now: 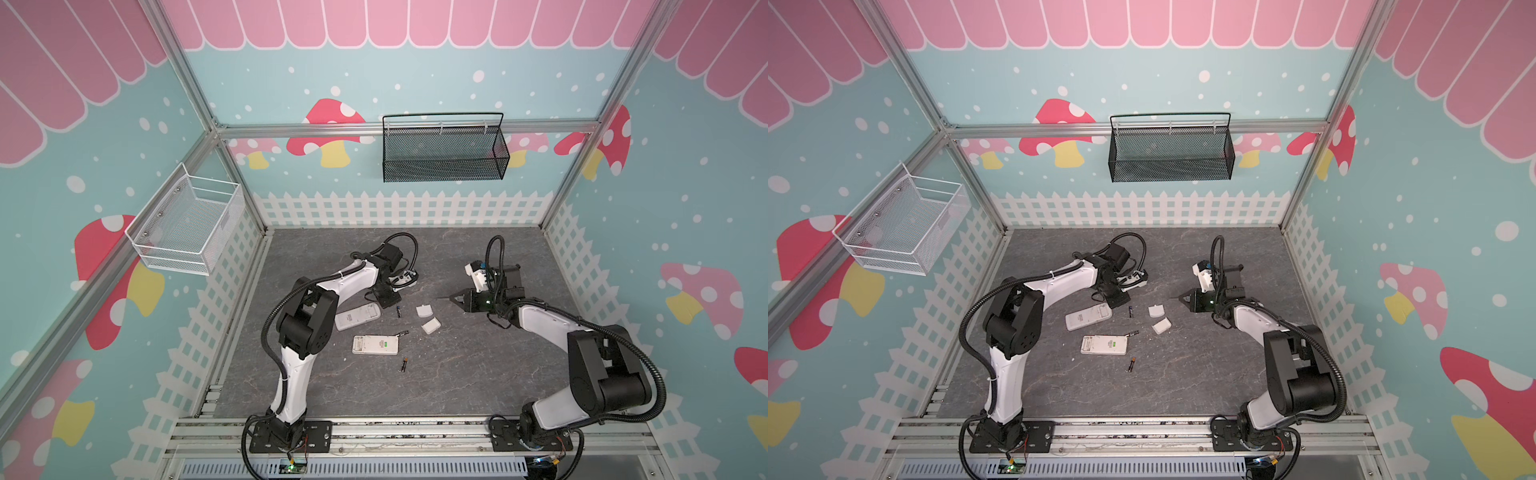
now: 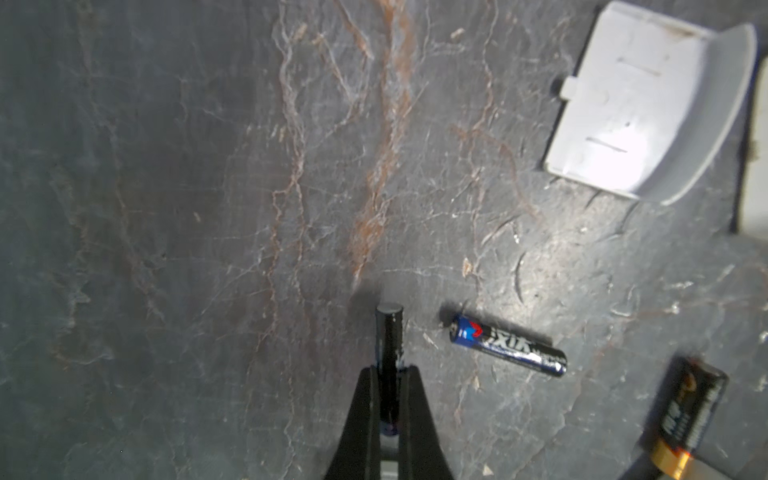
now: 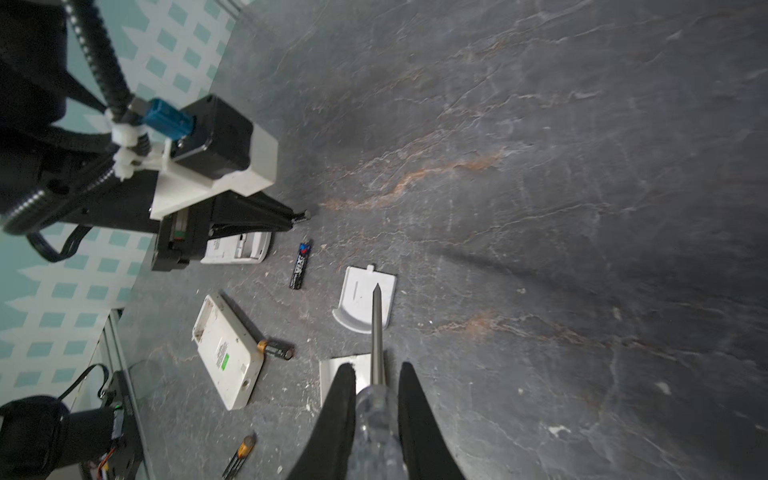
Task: Unload the batteries from the remote control
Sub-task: 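Set the remote down with the left gripper while the right withdraws the screwdriver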
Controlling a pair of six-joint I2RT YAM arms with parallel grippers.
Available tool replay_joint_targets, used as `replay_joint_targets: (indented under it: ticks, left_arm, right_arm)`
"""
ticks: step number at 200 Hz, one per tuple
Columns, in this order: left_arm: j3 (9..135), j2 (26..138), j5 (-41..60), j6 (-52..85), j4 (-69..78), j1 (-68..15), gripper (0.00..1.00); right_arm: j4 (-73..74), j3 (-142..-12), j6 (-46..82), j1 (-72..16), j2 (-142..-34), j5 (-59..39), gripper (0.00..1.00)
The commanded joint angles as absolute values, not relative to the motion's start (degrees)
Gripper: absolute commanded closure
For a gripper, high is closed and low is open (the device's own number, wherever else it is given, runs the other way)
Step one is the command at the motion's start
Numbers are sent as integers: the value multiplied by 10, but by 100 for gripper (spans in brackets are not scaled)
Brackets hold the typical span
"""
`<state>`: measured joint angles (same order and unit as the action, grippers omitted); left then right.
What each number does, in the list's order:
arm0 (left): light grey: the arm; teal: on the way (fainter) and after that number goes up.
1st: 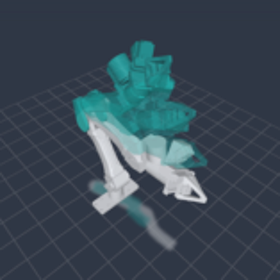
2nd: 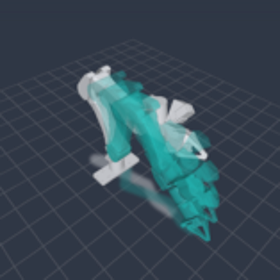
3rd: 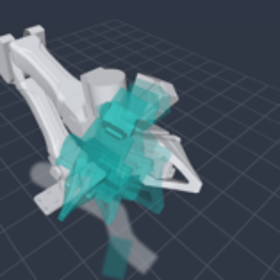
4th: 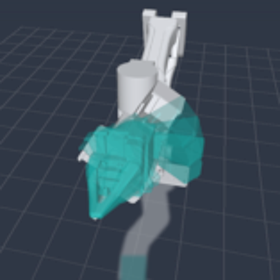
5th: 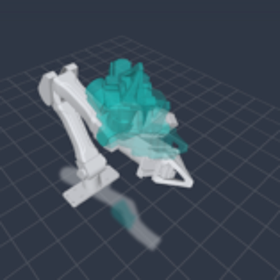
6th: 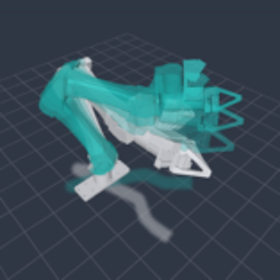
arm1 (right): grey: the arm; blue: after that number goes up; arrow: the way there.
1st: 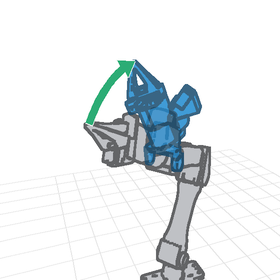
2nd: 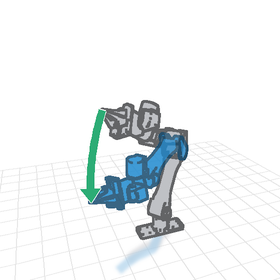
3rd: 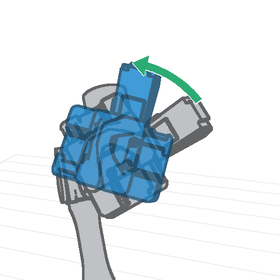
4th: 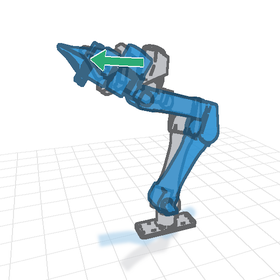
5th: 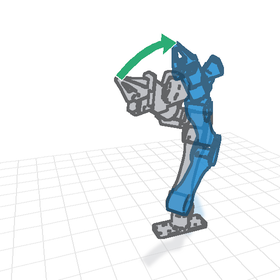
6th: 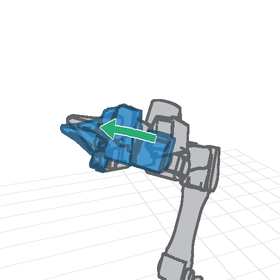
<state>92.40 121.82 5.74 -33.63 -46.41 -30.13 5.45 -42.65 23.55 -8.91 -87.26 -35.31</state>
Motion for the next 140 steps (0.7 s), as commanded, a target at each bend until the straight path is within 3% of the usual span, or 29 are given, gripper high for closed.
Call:
replay_joint_targets:
  ticks: [1,40,91,140]
  left_arm:
    - [904,1219,48,-340,-464,-307,97]
    - [879,1199,34,-341,-448,-312,85]
    - [863,1150,12,-334,-433,-312,63]
    - [849,1067,-5,-315,-398,-294,50]
  right_arm:
    - [151,-401,287,-79,-879,-327,100]
    - [224,-382,322,-77,-915,-319,97]
    - [248,-353,314,-72,-932,-309,91]
    - [252,-327,303,-63,-920,-299,73]
